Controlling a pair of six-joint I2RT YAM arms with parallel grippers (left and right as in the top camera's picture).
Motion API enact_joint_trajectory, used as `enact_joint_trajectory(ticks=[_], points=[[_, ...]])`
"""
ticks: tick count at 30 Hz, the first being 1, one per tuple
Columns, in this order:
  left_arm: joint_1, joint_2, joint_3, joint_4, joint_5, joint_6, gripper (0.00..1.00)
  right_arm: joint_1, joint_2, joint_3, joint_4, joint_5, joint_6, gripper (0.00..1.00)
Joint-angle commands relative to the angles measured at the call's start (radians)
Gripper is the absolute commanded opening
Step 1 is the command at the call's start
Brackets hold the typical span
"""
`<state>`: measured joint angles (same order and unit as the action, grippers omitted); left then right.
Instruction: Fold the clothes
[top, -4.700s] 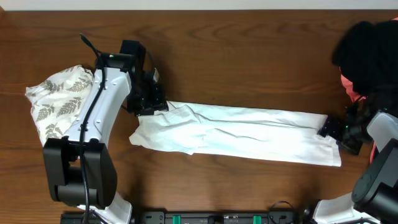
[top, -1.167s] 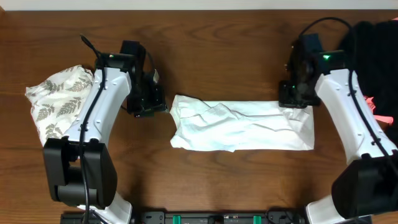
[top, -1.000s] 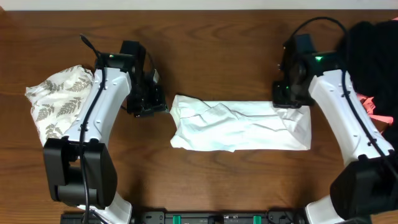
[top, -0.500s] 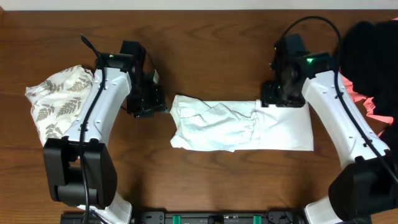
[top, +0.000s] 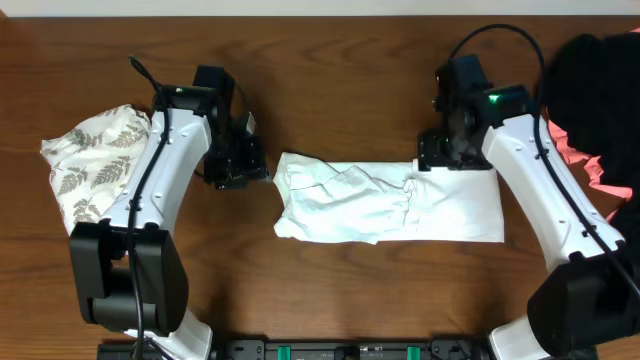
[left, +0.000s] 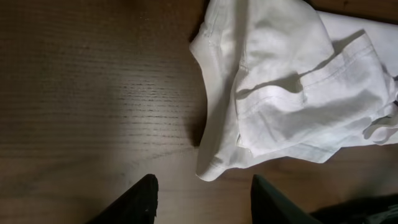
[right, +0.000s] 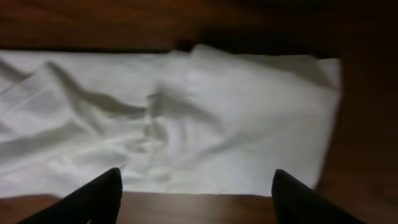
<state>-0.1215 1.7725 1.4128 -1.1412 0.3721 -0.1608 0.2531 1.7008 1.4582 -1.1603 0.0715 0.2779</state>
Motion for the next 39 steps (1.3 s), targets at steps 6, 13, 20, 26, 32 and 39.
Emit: enact_joint_trajectory(ticks=[6,13,20,26,32,39], points=[[0.001,-0.022,-0.005,-0.005,0.009,-0.001,0.49,-0.058,0.01,0.017,0.079,-0.124,-0.121,0.71],[0.001,-0.022,-0.005,-0.001,0.009,-0.001,0.49,-0.039,0.105,0.011,0.08,-0.095,-0.022,0.72],[0.001,-0.022,-0.005,-0.001,0.009,-0.001,0.49,-0.014,0.26,0.011,0.127,-0.095,0.005,0.69],[0.001,-0.022,-0.005,-0.001,0.009,0.003,0.49,-0.005,0.342,0.011,0.15,-0.094,0.063,0.56],[0.001,-0.022,-0.005,0.007,0.01,0.003,0.49,-0.005,0.346,0.011,0.15,-0.086,0.065,0.32],[0.001,-0.022,-0.005,0.01,0.01,0.002,0.49,-0.005,0.347,0.011,0.131,-0.044,0.066,0.38]])
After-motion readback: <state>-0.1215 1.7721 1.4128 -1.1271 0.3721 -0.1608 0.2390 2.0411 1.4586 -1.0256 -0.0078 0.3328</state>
